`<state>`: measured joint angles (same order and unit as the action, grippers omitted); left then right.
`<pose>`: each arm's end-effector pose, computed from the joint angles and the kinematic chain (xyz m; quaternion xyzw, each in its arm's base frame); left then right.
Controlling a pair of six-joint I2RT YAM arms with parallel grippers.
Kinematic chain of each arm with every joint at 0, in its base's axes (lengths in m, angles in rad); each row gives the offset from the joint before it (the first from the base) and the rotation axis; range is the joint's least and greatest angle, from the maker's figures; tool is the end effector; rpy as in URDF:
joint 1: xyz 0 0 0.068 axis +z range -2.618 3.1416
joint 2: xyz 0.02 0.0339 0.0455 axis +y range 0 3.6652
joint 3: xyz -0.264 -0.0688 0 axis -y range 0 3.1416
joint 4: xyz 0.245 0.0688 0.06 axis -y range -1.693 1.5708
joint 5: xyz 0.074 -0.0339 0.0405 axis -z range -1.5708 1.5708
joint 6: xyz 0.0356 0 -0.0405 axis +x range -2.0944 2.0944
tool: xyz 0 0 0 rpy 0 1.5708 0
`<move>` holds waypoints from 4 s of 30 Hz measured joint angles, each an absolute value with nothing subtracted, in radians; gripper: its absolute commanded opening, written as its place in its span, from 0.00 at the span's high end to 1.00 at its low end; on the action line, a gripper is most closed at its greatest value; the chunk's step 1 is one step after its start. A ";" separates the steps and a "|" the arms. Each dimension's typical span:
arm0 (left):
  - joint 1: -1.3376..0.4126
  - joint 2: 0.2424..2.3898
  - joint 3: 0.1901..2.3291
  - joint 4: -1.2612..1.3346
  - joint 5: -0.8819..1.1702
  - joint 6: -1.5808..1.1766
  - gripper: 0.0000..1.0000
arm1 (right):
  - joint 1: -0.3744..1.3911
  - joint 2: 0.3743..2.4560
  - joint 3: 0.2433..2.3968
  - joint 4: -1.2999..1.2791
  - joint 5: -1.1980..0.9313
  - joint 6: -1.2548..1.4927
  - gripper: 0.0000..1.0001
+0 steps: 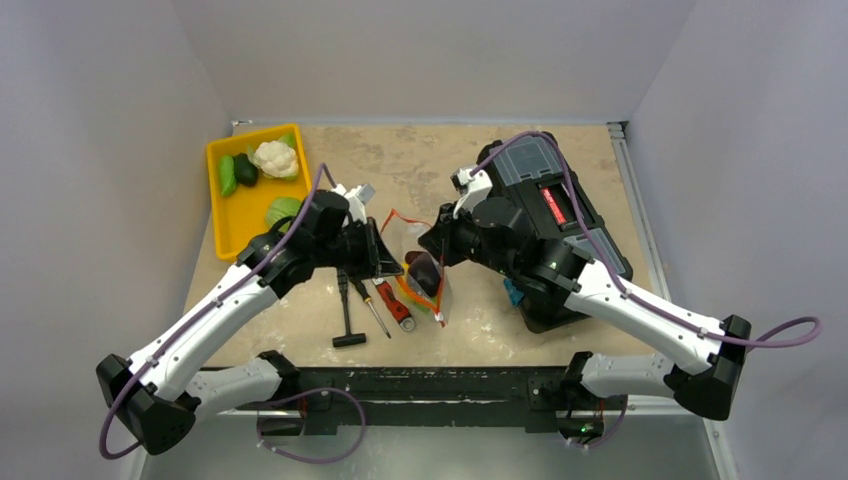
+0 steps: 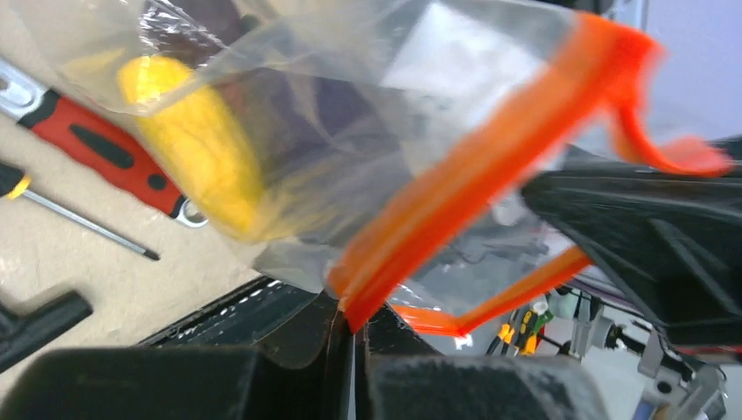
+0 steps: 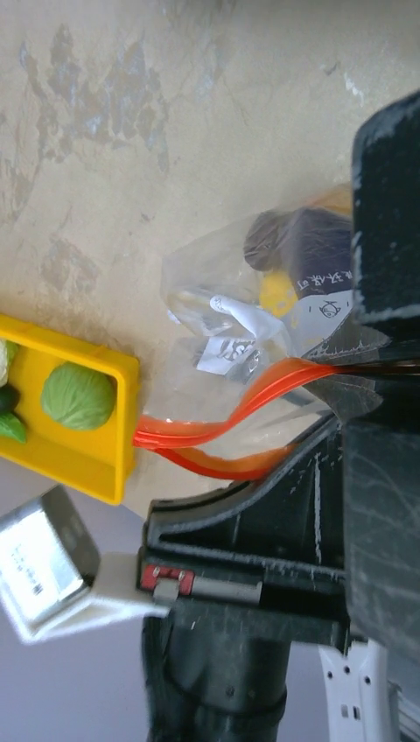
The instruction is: Place the food in the zip-top bag and seal the zipper
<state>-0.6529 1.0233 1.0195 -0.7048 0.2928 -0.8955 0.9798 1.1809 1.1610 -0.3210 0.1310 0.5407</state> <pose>0.1605 -0.1357 0.3276 -0.0482 0.8996 -0.3838 0.2029 0.1536 0.2206 0.3763 -0.1407 0.8037 0.3580 0.4540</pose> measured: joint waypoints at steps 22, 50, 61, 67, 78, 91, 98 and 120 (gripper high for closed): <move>-0.651 1.098 1.087 -0.660 0.439 -0.884 0.13 | 0.981 1.076 1.111 -0.427 0.370 0.433 1.00; 0.043 1.222 1.043 -0.451 -0.431 -0.848 0.01 | 0.907 1.106 0.964 -0.201 0.173 0.362 1.00; 0.294 1.817 1.396 -0.304 -0.218 -0.926 0.19 | 0.822 1.106 0.932 -0.149 0.077 0.365 1.00; 0.347 1.987 1.471 -0.240 -0.138 -0.997 0.19 | 0.817 1.106 0.931 -0.141 0.050 0.373 1.00; 0.366 2.158 1.550 -0.144 -0.106 -1.143 0.17 | 0.810 1.129 0.931 -0.141 0.034 0.377 1.00; 0.365 2.206 1.606 -0.116 -0.103 -1.125 0.75 | 0.805 1.140 0.931 -0.141 0.033 0.389 1.00; 0.365 2.144 1.520 -0.102 -0.102 -1.102 0.83 | 0.805 1.141 0.931 -0.141 0.023 0.408 1.00; 0.310 1.247 1.023 -0.321 0.173 -0.963 0.87 | 0.805 1.141 0.950 -0.181 -0.019 0.527 1.00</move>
